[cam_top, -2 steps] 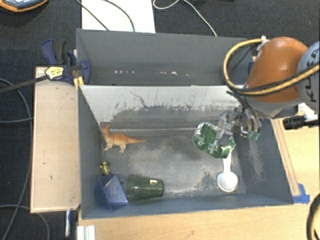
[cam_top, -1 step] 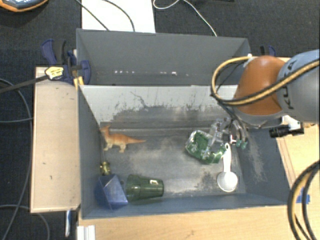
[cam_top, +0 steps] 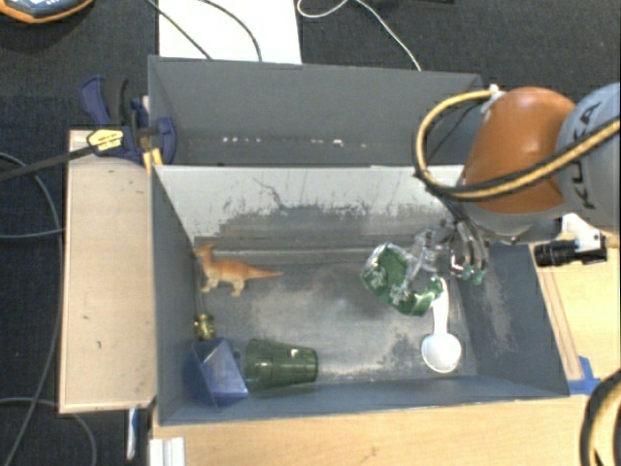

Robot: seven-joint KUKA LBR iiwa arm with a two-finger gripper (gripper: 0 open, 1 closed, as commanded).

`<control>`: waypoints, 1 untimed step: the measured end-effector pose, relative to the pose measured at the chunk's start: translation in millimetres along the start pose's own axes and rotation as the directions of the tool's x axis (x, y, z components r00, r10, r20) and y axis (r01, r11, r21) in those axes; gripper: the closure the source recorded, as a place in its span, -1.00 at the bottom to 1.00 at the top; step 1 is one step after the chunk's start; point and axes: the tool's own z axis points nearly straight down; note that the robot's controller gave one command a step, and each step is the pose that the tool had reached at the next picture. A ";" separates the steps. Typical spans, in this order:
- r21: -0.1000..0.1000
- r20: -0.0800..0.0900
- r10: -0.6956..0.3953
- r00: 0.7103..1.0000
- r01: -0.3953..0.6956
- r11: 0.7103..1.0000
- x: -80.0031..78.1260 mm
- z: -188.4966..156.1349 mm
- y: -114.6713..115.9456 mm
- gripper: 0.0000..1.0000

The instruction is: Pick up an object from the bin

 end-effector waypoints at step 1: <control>-0.004 0.022 -0.050 0.998 0.050 0.999 -26.1 -90.3 -1.1 1.00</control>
Offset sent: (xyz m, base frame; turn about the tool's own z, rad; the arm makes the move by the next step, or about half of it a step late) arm 0.0191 -0.0116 -0.0260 -0.0333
